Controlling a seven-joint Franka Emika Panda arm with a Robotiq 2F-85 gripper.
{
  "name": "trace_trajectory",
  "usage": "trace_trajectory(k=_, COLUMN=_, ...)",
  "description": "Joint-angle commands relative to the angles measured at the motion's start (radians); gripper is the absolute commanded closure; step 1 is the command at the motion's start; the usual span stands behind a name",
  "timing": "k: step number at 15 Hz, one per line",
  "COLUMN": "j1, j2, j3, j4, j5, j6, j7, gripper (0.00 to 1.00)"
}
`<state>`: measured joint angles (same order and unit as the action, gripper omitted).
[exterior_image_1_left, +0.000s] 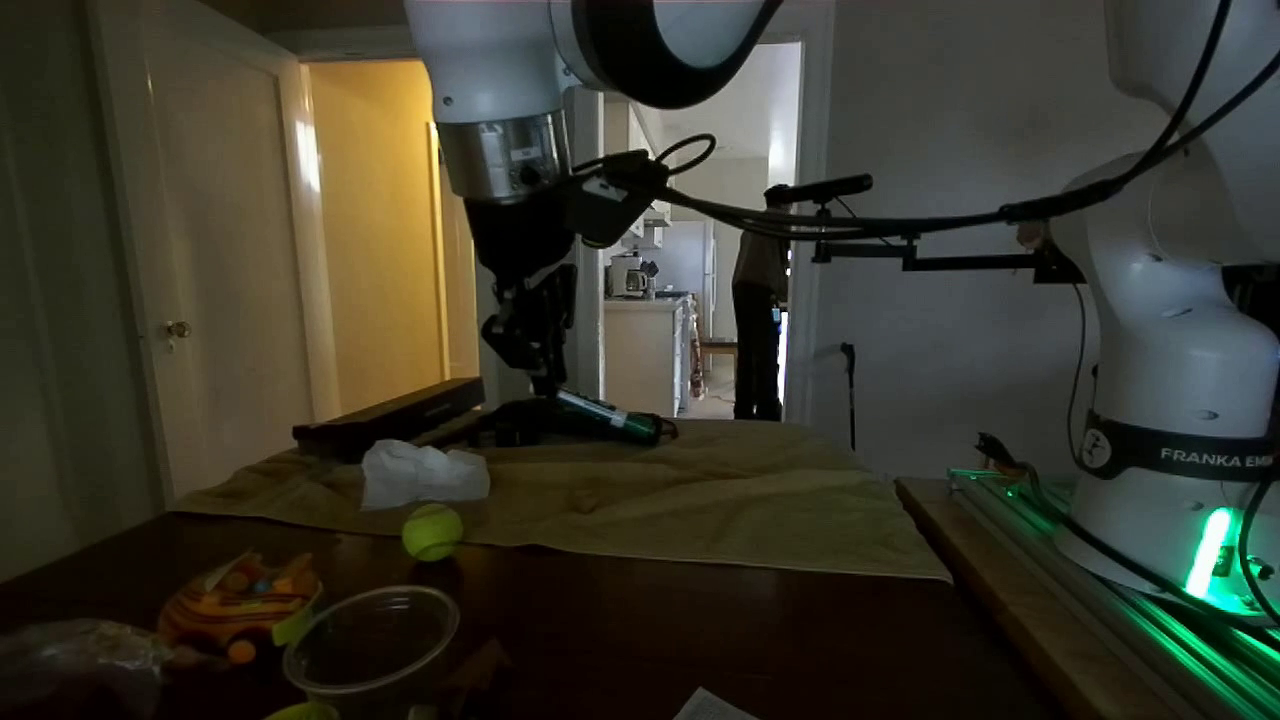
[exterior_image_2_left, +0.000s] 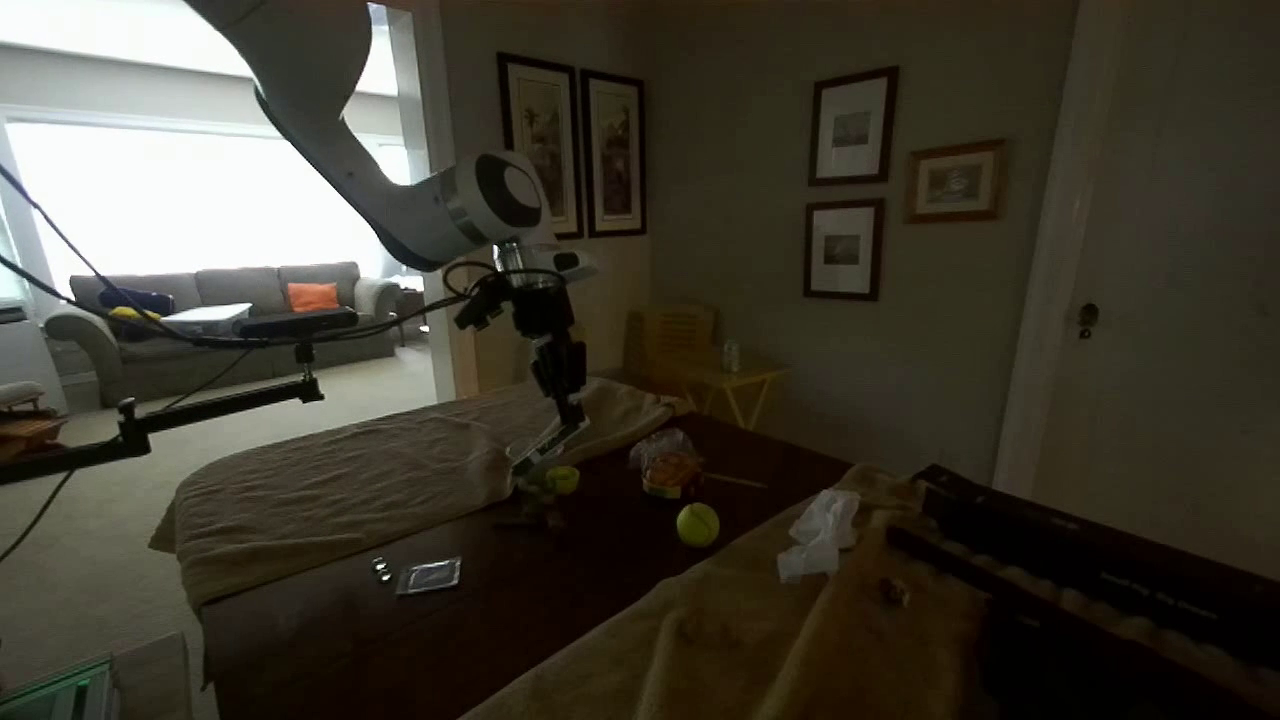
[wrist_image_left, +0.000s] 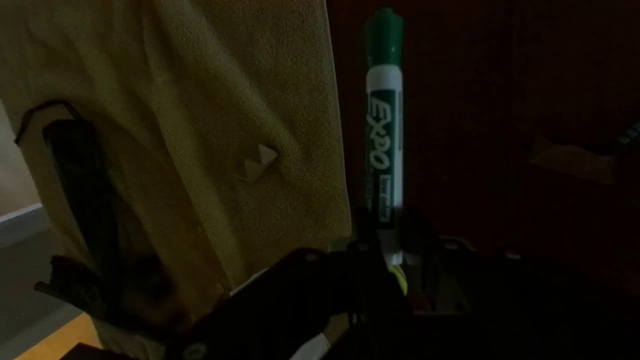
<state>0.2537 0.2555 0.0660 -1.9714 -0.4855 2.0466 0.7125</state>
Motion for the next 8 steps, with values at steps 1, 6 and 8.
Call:
trace_trajectory(k=1, j1=0.047, j2=0.066, j3=-0.001, j4=0.107, j5=-0.083, j6=-0.111, j7=0.081, gripper=0.95)
trace_trajectory(k=6, j1=0.067, j2=0.178, j3=-0.008, j4=0.289, j5=-0.179, j6=-0.208, j7=0.041, gripper=0.95)
trace_trajectory(k=8, j1=0.069, j2=0.235, j3=-0.005, j4=0.367, j5=-0.187, j6=-0.21, j7=0.022, gripper=0.95)
